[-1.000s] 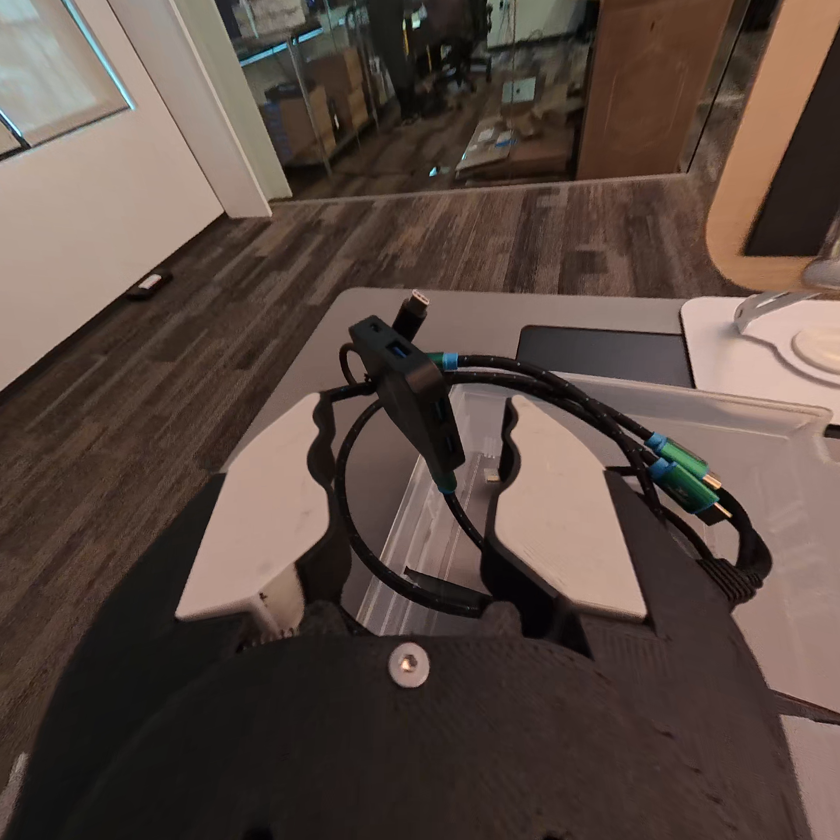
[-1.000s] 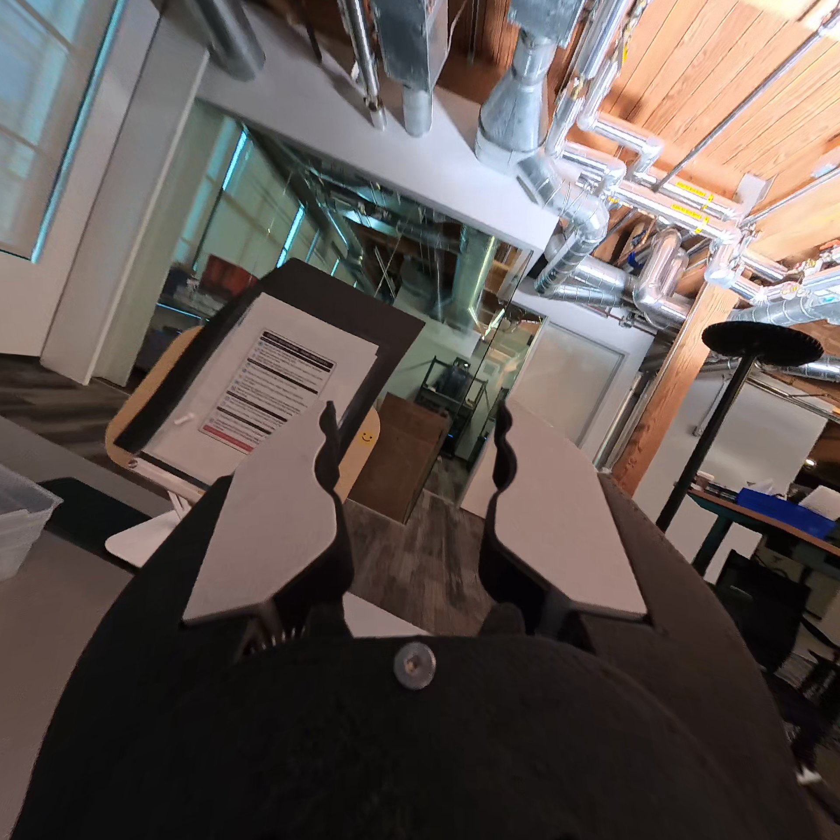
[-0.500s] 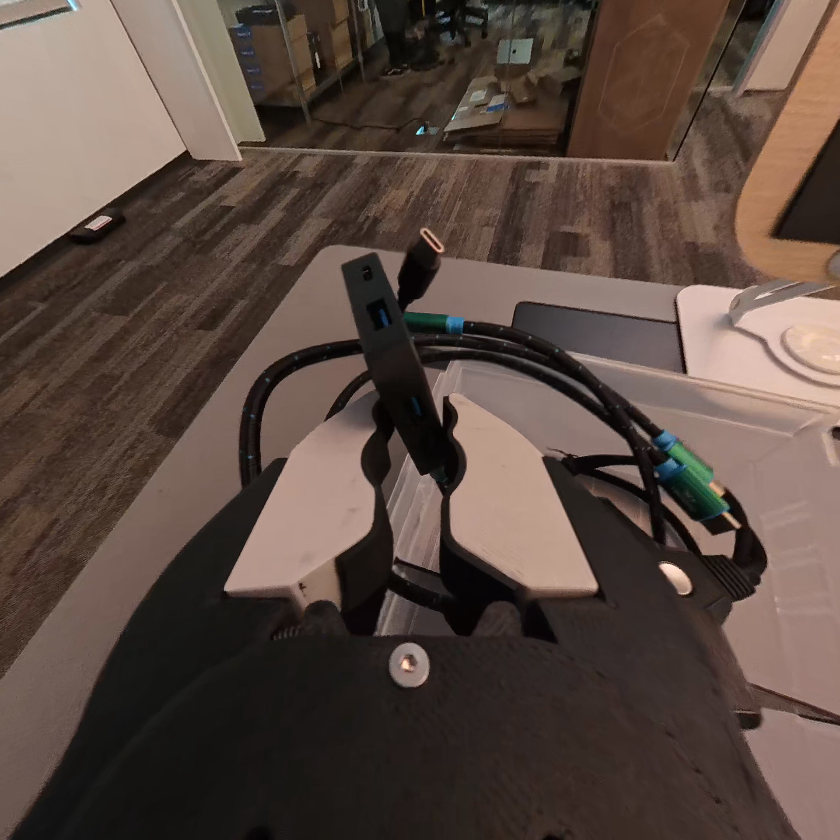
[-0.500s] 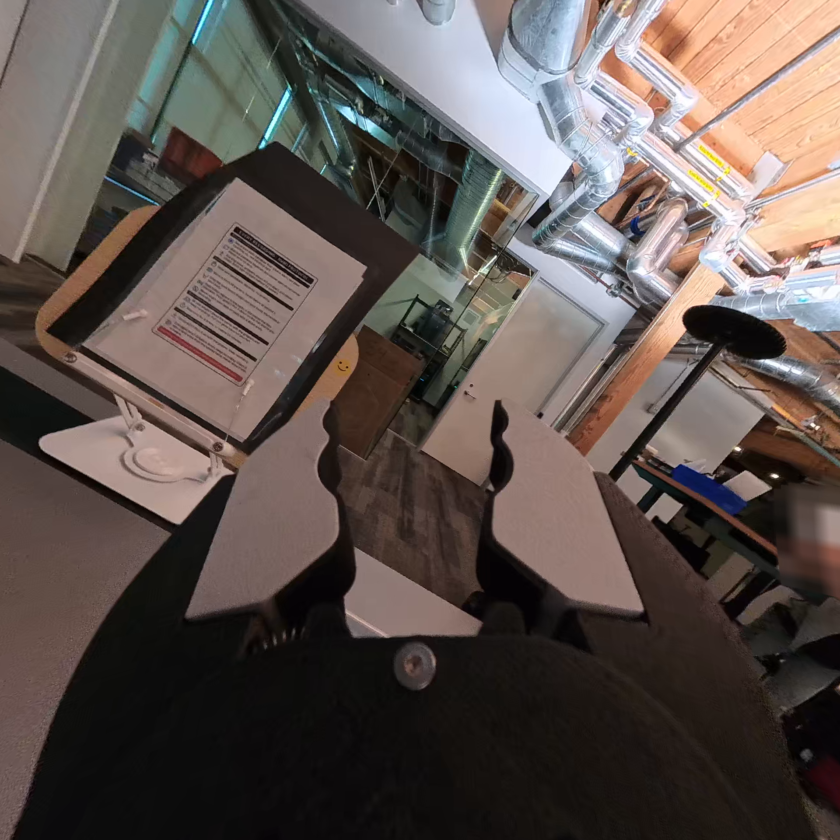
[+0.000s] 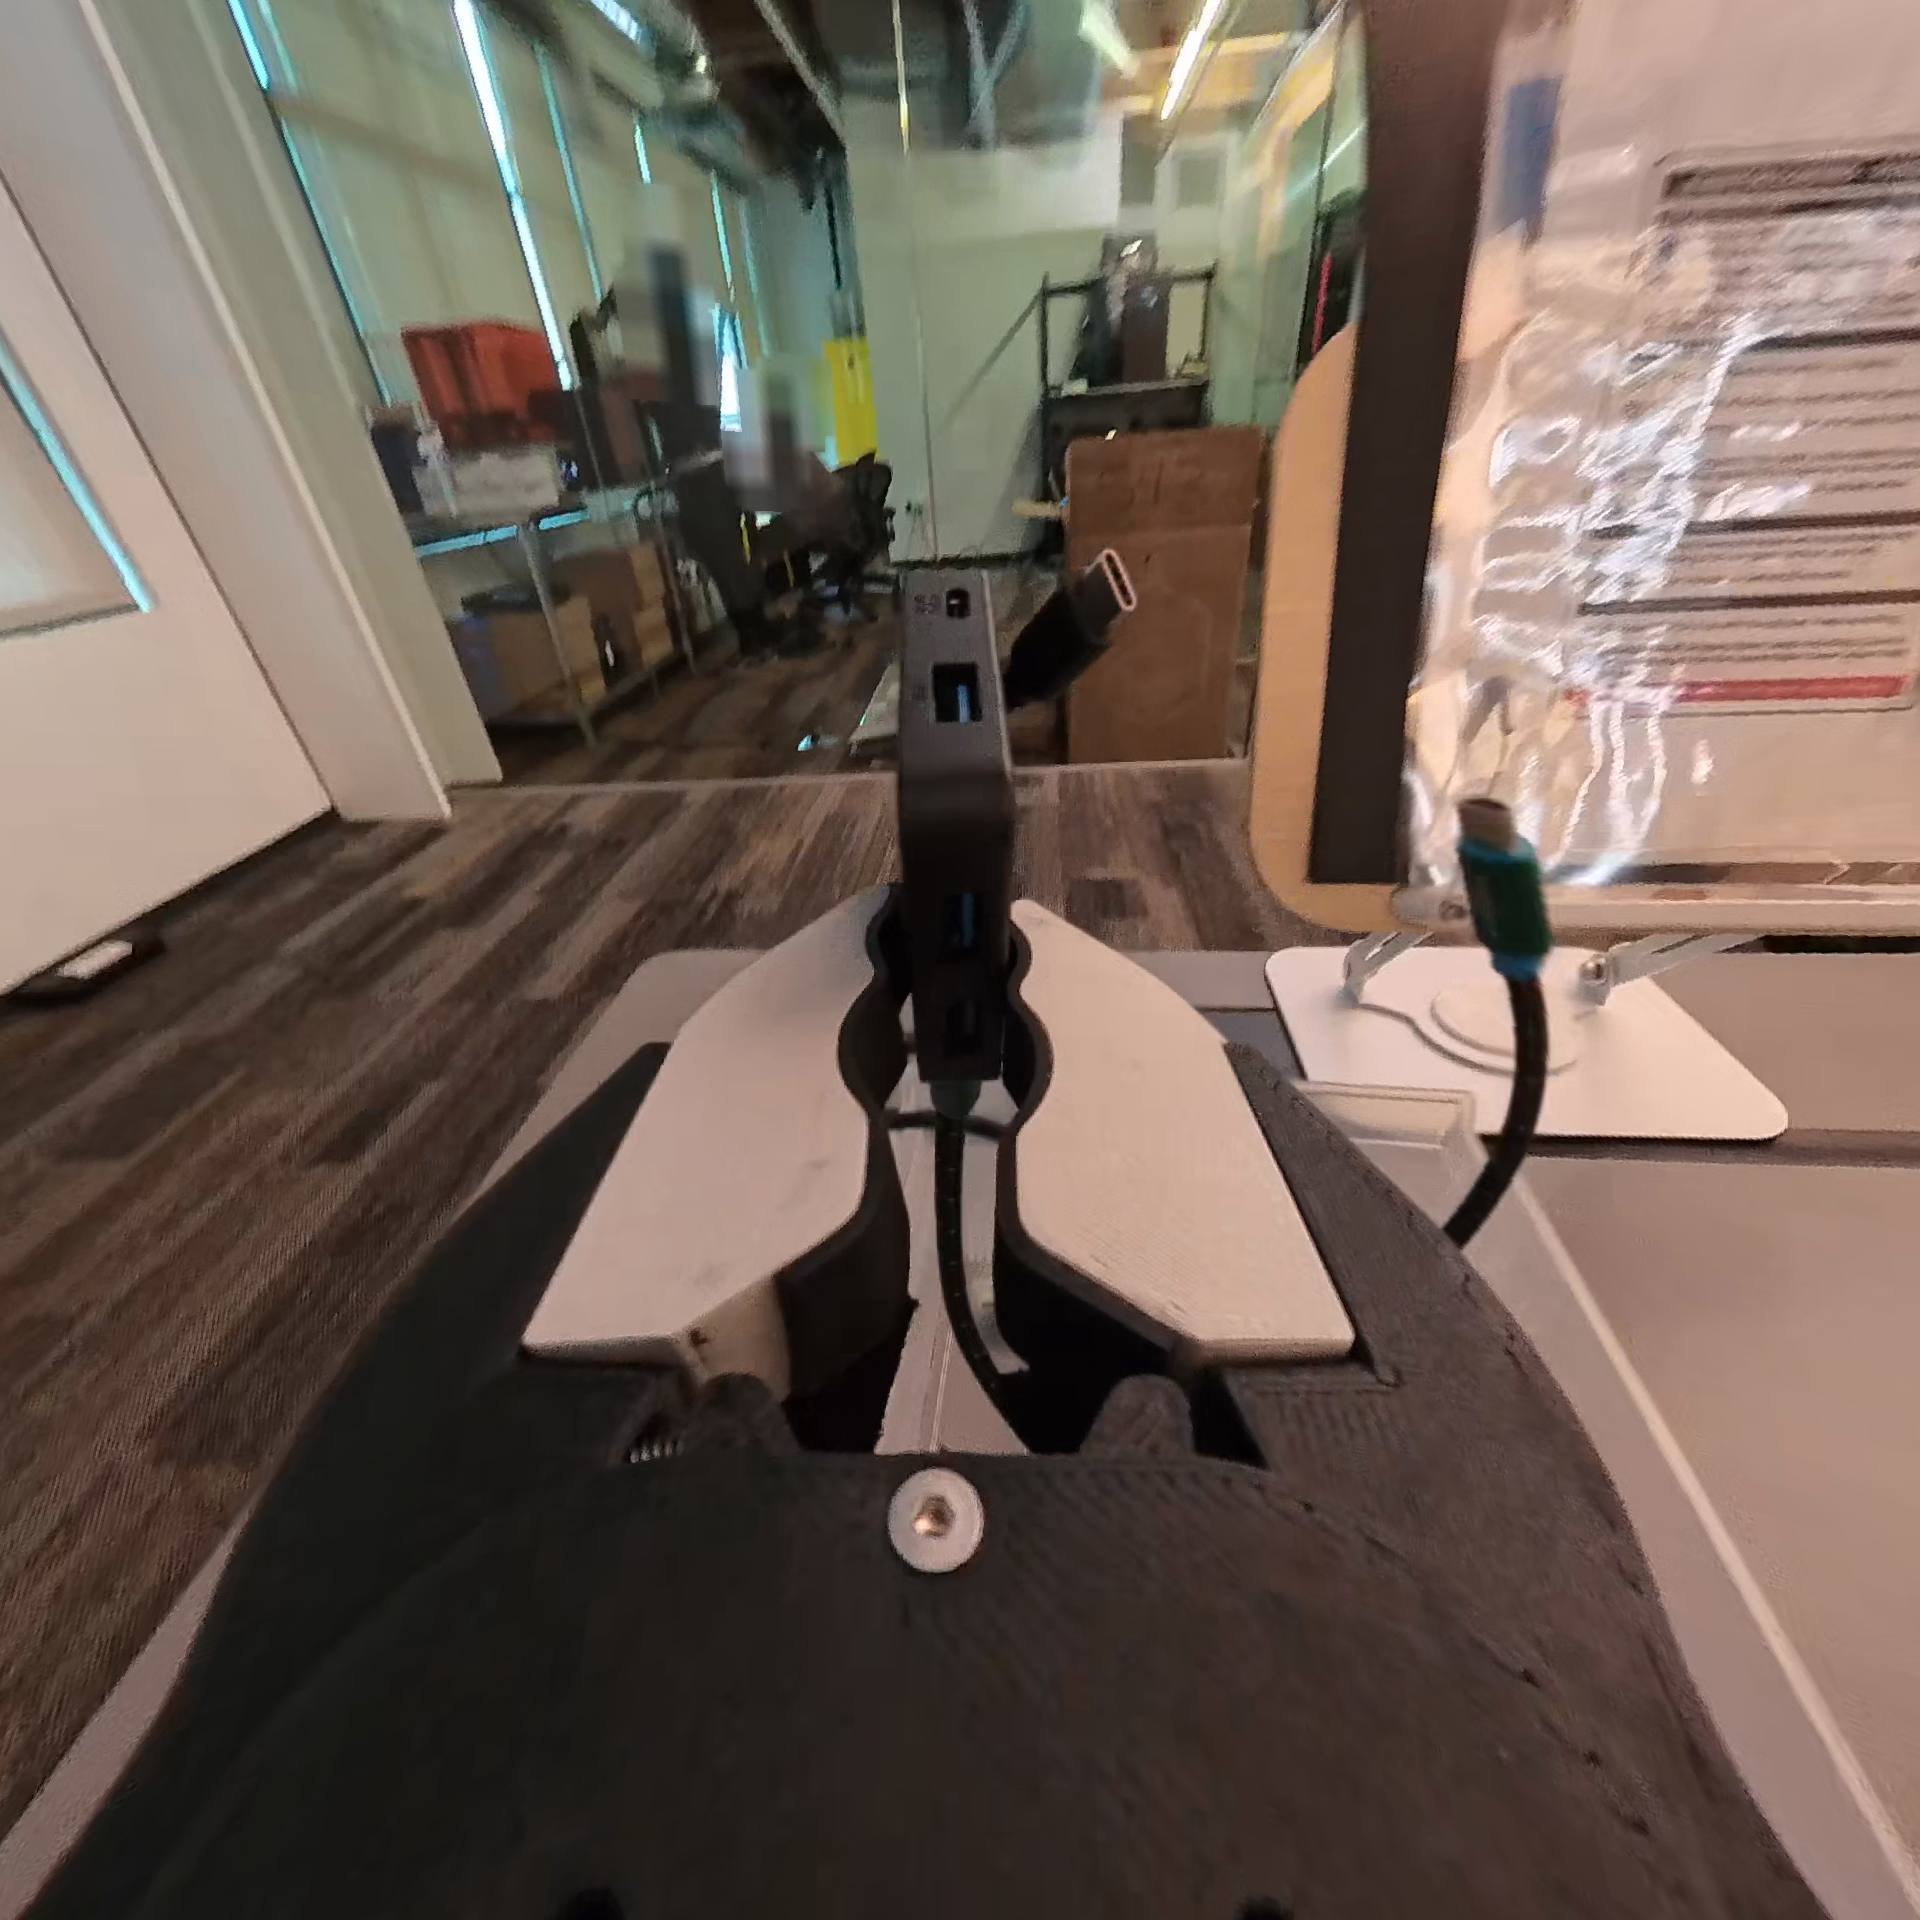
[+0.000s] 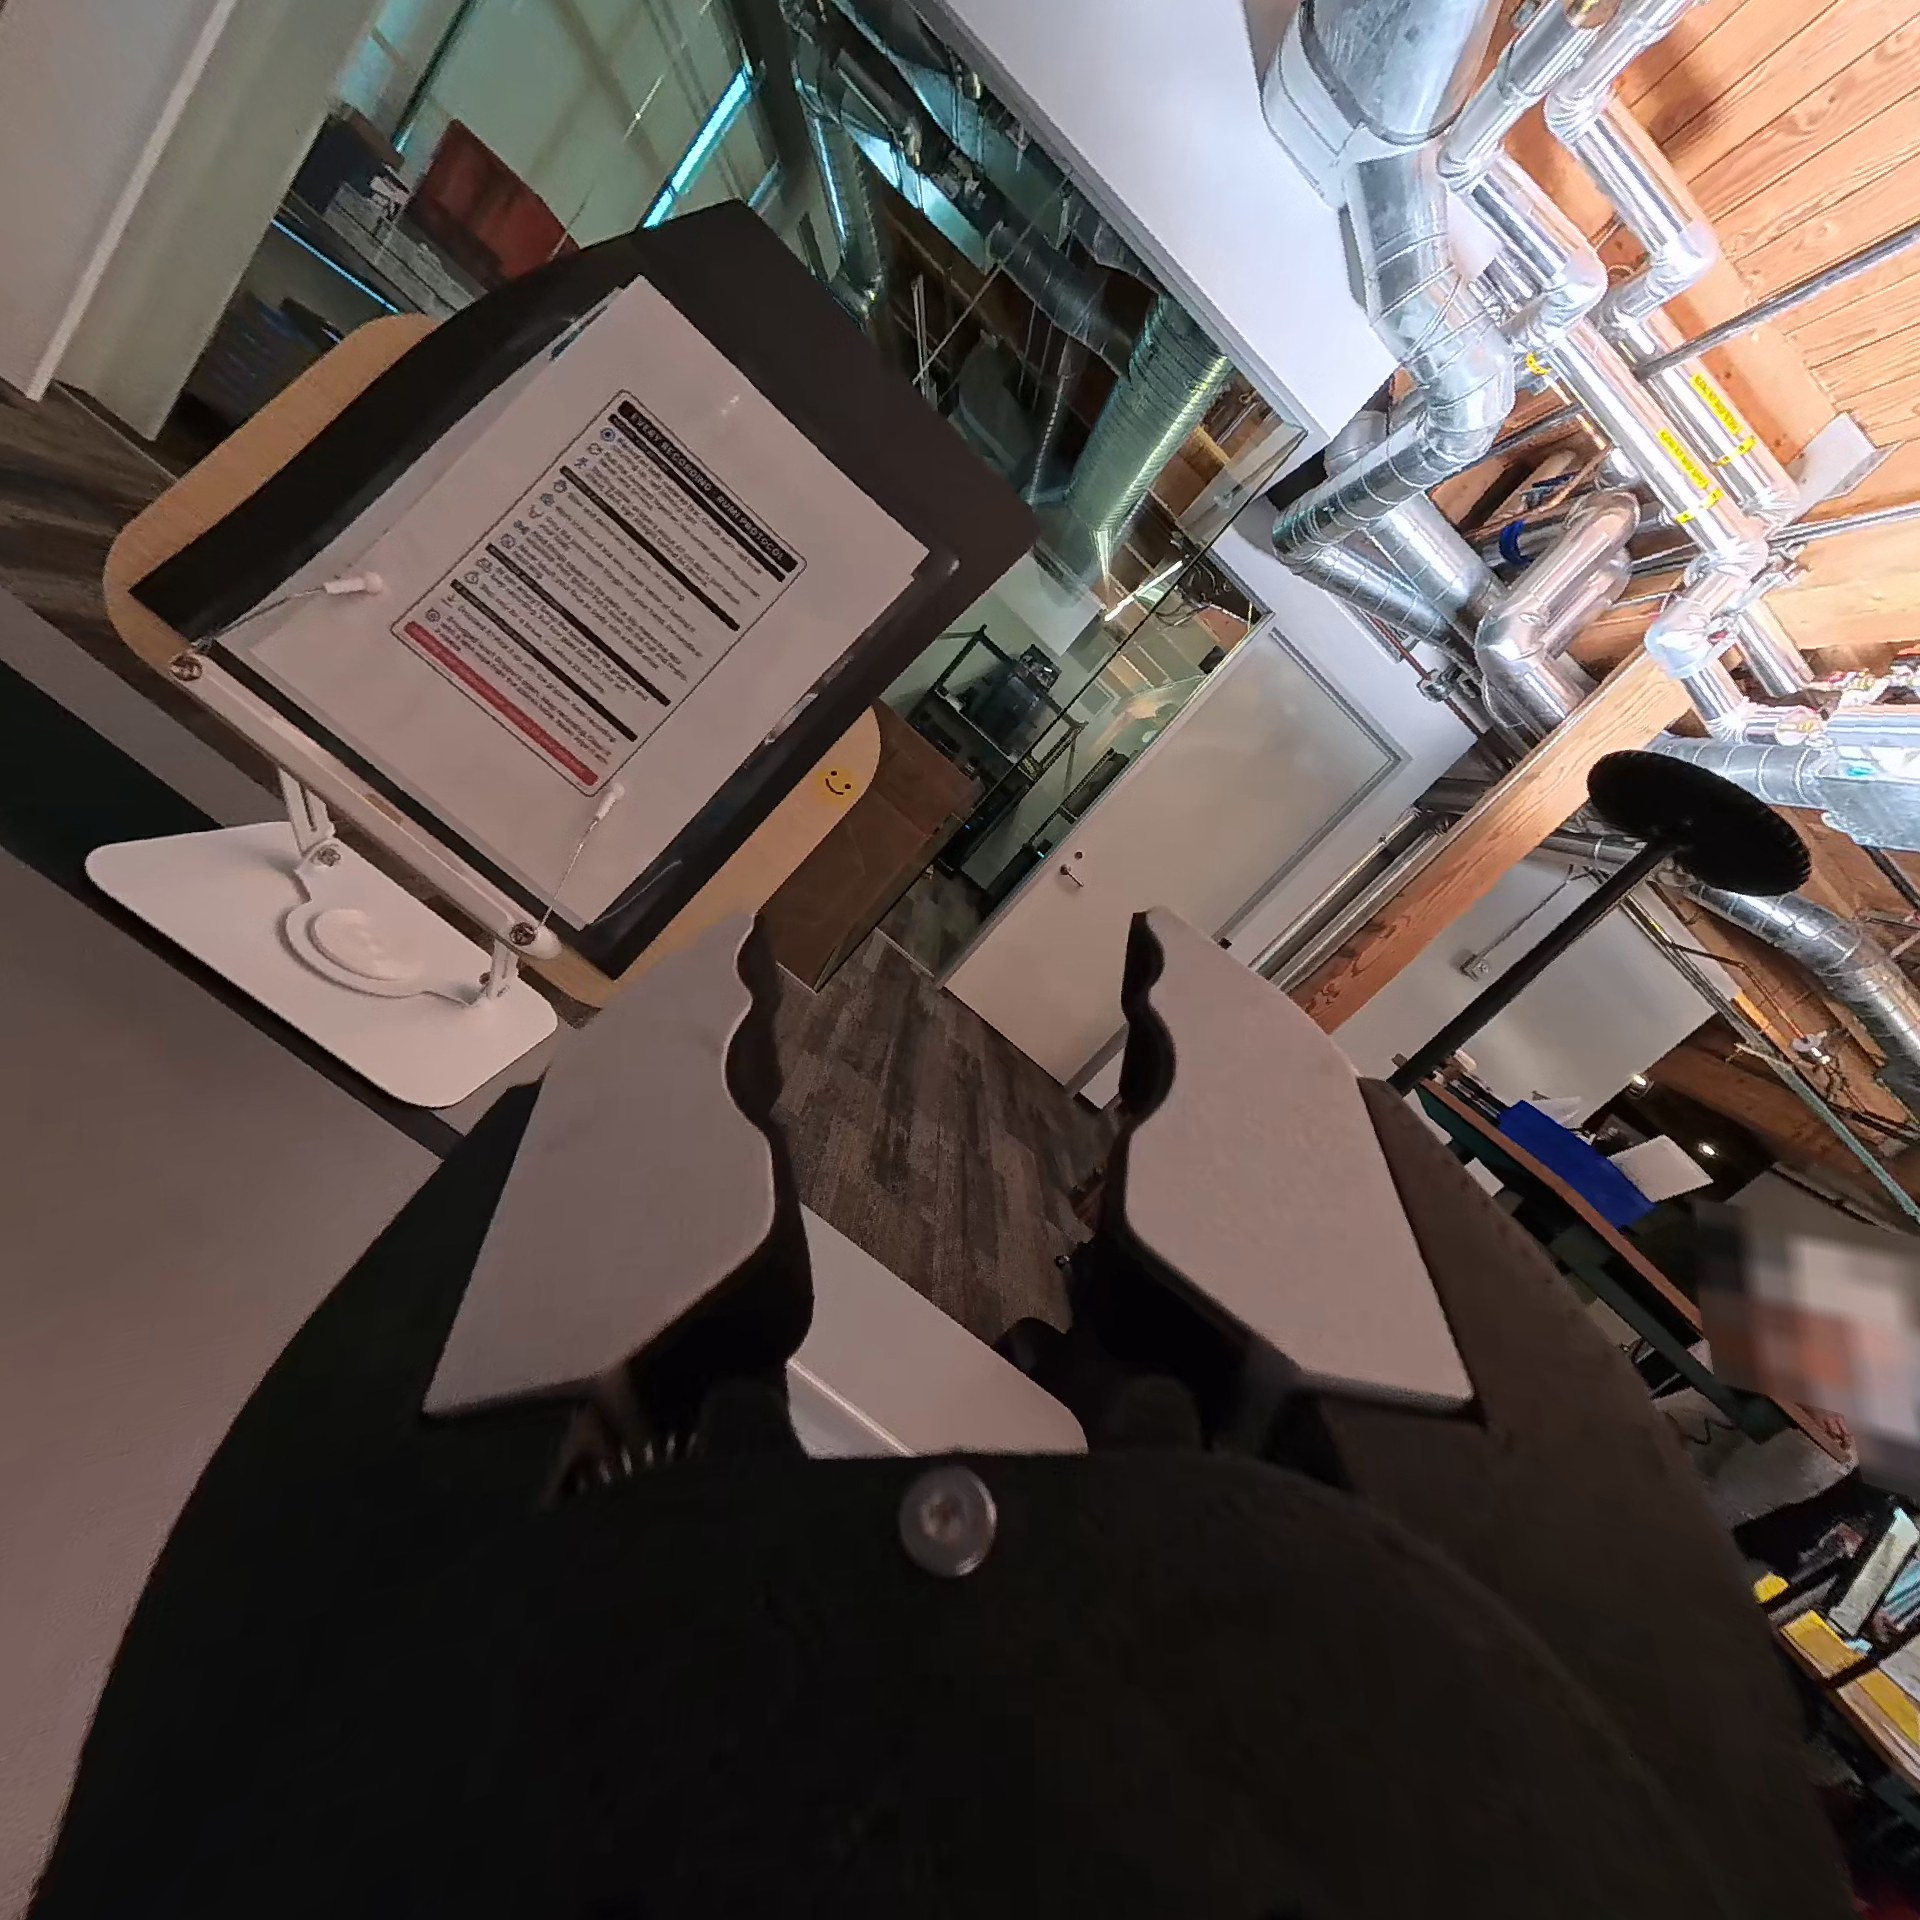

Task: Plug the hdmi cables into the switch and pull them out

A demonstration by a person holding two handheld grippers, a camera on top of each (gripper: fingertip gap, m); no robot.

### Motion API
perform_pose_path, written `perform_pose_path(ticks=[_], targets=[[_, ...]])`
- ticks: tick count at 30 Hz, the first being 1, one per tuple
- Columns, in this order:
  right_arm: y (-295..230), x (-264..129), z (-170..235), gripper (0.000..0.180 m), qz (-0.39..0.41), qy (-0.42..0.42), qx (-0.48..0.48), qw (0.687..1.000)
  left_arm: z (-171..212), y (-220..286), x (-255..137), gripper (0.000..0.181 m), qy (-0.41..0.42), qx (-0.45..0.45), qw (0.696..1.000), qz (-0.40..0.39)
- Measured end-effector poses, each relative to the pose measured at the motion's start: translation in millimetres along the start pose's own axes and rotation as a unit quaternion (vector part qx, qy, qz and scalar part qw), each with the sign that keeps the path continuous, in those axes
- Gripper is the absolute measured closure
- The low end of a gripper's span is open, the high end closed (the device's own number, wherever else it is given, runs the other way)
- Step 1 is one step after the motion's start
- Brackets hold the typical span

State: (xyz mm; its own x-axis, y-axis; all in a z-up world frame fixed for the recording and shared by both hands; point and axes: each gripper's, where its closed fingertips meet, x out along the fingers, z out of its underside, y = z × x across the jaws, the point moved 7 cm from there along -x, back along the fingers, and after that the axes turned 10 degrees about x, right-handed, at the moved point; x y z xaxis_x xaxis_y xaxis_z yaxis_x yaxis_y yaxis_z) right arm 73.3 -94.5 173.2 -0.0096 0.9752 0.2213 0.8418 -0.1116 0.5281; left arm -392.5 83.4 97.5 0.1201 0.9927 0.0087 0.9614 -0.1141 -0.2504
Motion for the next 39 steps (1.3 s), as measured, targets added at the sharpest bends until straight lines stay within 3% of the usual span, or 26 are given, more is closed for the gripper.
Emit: perform_pose_path(ticks=[7,15,19,31,39], targets=[[-8,5,4,0.115,-0.009,-0.013,-0.017,1.0,-42,11,-29,0.167,0.121,0.064,0.991,0.008],[-12,7,6,0.115,-0.016,-0.02,-0.03,0.999,-54,31,-37,0.167,0.124,0.211,0.97,0.004],[-15,8,7,0.115,-0.025,-0.023,-0.03,0.999,-52,38,-34,0.168,0.137,0.214,0.967,0.019],[-65,23,14,0.114,-0.105,-0.059,-0.085,0.989,-26,26,-16,0.167,0.058,0.247,0.967,0.006],[-79,27,18,0.115,-0.122,-0.066,-0.103,0.985,-8,22,1,0.168,0.114,0.222,0.968,0.007]])
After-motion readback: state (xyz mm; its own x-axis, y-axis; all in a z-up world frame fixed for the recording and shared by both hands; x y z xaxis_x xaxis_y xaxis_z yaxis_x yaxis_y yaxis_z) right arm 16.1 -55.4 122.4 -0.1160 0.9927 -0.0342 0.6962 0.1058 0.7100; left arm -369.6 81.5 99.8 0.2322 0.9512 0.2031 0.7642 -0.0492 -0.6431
